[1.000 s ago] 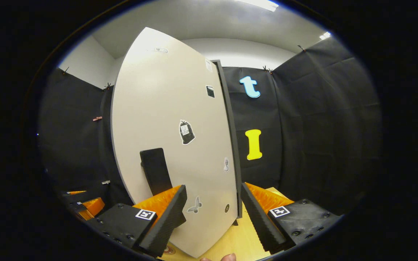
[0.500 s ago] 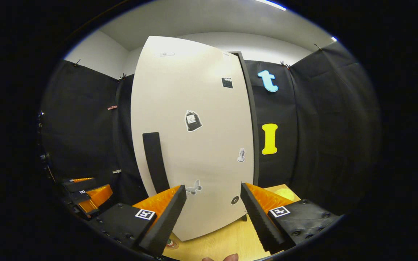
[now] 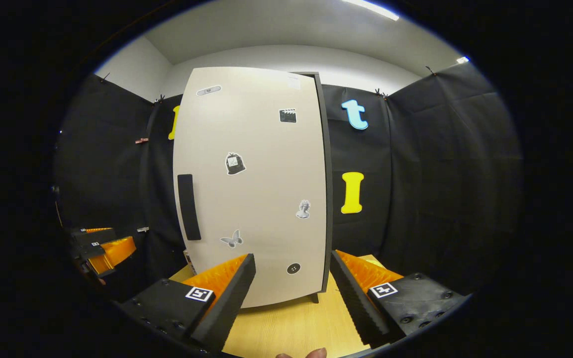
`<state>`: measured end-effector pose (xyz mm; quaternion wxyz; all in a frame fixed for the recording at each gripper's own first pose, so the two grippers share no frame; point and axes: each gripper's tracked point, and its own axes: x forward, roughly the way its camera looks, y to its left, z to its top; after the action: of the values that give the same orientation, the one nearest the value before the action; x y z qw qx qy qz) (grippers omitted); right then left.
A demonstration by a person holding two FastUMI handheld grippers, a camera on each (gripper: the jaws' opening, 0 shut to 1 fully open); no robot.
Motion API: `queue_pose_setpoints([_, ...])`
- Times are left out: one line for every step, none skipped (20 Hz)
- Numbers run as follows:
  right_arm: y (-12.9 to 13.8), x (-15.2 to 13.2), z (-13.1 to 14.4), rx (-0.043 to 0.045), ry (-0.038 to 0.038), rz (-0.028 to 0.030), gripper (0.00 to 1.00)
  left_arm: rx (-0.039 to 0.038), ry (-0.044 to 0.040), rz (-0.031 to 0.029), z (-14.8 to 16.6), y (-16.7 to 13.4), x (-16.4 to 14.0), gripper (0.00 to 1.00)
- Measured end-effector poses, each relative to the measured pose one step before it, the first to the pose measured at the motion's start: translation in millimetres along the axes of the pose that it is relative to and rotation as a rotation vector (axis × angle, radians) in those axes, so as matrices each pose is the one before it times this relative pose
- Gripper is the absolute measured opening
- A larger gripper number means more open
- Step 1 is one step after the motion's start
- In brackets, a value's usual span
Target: Open the cabinet door with the right hand, grasp the bottle in the cabinet with the left hand and place it on the coaster, then close the cabinet door with the right hand.
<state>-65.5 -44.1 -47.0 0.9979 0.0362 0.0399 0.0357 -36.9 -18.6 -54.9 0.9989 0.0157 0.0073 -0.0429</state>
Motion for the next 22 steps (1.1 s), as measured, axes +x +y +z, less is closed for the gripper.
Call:
queue_pose_setpoints([-2.14, -0.93, 0.69, -0.00949, -0.00332, -0.00469, 0.98, -0.00112, 0.00053, 0.00189, -0.6, 0.49, -0.32, 0.94])
queue_pose_setpoints([-2.76, -0.43, 0.82, -0.00724, -0.00354, -0.00689, 0.98, 0.00018, 0.0017, 0.00116, -0.32, -0.09, 0.49, 0.94])
queue_pose_setpoints([-1.74, -1.13, 0.78, -0.00372, -0.00329, -0.00336, 0.98, 0.0006, 0.00224, 0.00107, 0.05, -0.15, 1.24, 0.94])
queue_pose_setpoints([-1.02, -0.58, 0.38, -0.0036, -0.00206, -0.00331, 0.98, 0.00039, 0.00123, 0.00148, -0.46, 0.11, 0.19, 0.94])
queue_pose_setpoints([-1.39, -0.26, -0.18, -0.00481, 0.00006, -0.00432, 0.98, -0.0008, 0.00223, 0.00136, -1.28, 0.22, 0.25, 0.94])
queue_pose_setpoints([-1.81, -0.58, 0.03, -0.00484, -0.0001, -0.00502, 0.98, -0.0032, 0.00178, 0.00128, -0.55, -0.02, -0.47, 0.94])
queue_pose_setpoints([-0.95, 0.15, 0.26, -0.00335, 0.00072, -0.00192, 0.98, -0.0033, 0.00127, -0.00021, -0.36, -0.46, 0.34, 0.94])
queue_pose_setpoints([-1.22, -0.35, -0.06, -0.00132, 0.00006, -0.00298, 0.98, -0.00096, 0.00055, 0.00155, 0.25, 0.09, -0.24, 0.94])
queue_pose_setpoints([-0.36, -1.55, 0.07, 0.00025, 0.00045, 0.00029, 0.98, 0.00288, -0.00056, 0.00215, 0.6, 0.1, -0.07, 0.94])
queue_pose_setpoints([-0.49, -0.79, 0.19, 0.00021, -0.0003, -0.00205, 0.98, 0.00409, 0.00073, 0.00239, -0.89, 0.16, -1.0, 0.94])
queue_pose_setpoints([-0.6, -0.96, -0.25, -0.00205, -0.00029, -0.00175, 0.98, 0.0028, -0.00165, 0.00078, 0.98, -0.01, -0.3, 0.94])
queue_pose_setpoints([-0.76, -0.88, -0.11, -0.00308, -0.00002, -0.00182, 0.98, 0.00056, -0.00076, 0.00012, -0.23, -0.36, -1.28, 0.95])
queue_pose_setpoints([-0.44, -0.32, 0.64, -0.00233, -0.0007, -0.00159, 0.98, -0.00043, -0.0016, -0.0014, 0.56, -0.61, -0.32, 0.95])
queue_pose_setpoints([-0.37, -0.27, 0.06, -0.00128, -0.00076, -0.00004, 0.98, 0.00056, 0.0, 0.00017, 0.07, 0.04, -0.23, 0.95])
queue_pose_setpoints([0.04, -0.49, 0.11, -0.00007, -0.00097, 0.00015, 0.98, 0.00195, 0.0013, 0.00022, 0.17, 0.17, -0.42, 0.92])
queue_pose_setpoints([0.85, 0.39, 0.01, -0.00078, 0.0002, 0.00127, 0.98, 0.00175, 0.00074, 0.00068, -1.8, -0.65, -0.7, 0.94])
queue_pose_setpoints([0.42, 0.95, -0.62, -0.00175, -0.00028, 0.00061, 0.98, 0.00009, 0.00131, 0.0011, -0.24, 0.42, -0.19, 0.92])
queue_pose_setpoints([-0.13, -0.14, -0.35, -0.0031, 0.00201, 0.00008, 0.98, -0.00105, 0.00041, 0.0003, -0.02, 0.54, 0.05, 0.95])
queue_pose_setpoints([-0.35, -0.83, 0.41, -0.00224, -0.00166, 0.00107, 0.98, -0.0016, -0.0012, 0.00318, 0.38, 0.77, 0.05, 0.92])
queue_pose_setpoints([-0.2, -0.31, 0.11, -0.00215, 0.00019, -0.00078, 0.98, -0.00127, -0.00061, 0.00151, 0.25, 1.72, -0.06, 0.94])
queue_pose_setpoints([0.23, -0.45, -0.12, 0.00004, -0.0007, 0.00179, 0.98, -0.00068, 0.00067, 0.0015, 0.33, 0.47, -0.45, 0.94])
queue_pose_setpoints([0.49, 0.29, 0.02, -0.00074, -0.00078, -0.00001, 0.98, -0.00004, 0.00074, 0.00101, -0.72, 0.23, 0.4, 0.95])
